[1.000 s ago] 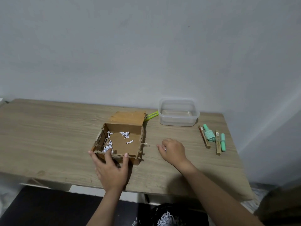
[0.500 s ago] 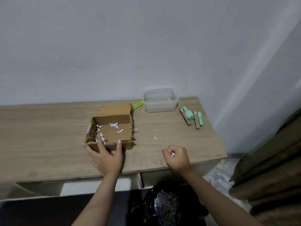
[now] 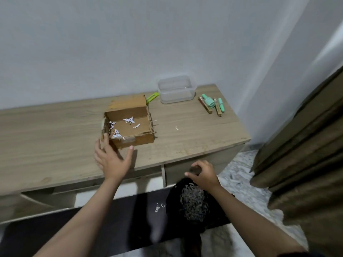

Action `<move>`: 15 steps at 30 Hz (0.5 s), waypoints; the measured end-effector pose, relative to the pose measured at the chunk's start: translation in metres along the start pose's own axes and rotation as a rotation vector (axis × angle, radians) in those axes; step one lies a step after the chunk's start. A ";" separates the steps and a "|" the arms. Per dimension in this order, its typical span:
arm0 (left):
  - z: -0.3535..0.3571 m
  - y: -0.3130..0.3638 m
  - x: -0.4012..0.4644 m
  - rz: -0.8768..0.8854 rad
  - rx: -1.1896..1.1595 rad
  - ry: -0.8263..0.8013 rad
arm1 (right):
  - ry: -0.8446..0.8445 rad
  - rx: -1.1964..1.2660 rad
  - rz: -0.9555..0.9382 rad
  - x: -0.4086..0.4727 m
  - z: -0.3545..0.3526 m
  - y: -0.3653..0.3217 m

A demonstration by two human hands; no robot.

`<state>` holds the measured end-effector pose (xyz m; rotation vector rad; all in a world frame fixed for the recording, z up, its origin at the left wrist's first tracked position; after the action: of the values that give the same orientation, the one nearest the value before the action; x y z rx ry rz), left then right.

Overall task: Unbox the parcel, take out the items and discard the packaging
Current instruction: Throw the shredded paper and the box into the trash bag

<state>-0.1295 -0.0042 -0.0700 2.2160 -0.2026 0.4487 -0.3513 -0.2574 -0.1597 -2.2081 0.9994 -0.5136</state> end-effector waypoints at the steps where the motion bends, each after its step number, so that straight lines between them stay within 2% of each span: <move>1: -0.004 -0.004 0.003 0.029 0.008 -0.014 | -0.046 -0.046 0.032 -0.003 0.001 0.004; 3: -0.009 -0.008 0.008 0.083 0.022 -0.042 | -0.059 -0.070 0.086 -0.008 -0.004 0.005; 7: -0.010 -0.012 0.017 0.126 0.018 -0.102 | 0.045 0.018 0.104 -0.014 -0.019 -0.006; 12: -0.008 -0.009 0.026 0.164 -0.052 -0.167 | 0.310 0.097 -0.034 -0.015 -0.044 -0.046; 15: -0.009 -0.014 0.024 0.126 -0.103 -0.164 | 0.399 0.114 -0.109 -0.002 -0.050 -0.073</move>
<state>-0.1051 0.0113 -0.0653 2.1470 -0.4446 0.3169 -0.3442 -0.2394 -0.0729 -2.1093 1.0208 -1.0660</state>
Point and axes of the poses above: each hand's wrist, its own x-axis towards the middle knuckle, its own z-axis out of the palm, y = z × x, the point moved 7 cm from there along x, towards the middle knuckle, and after that the axes turned 13 degrees about y, right-handed, at the moved point
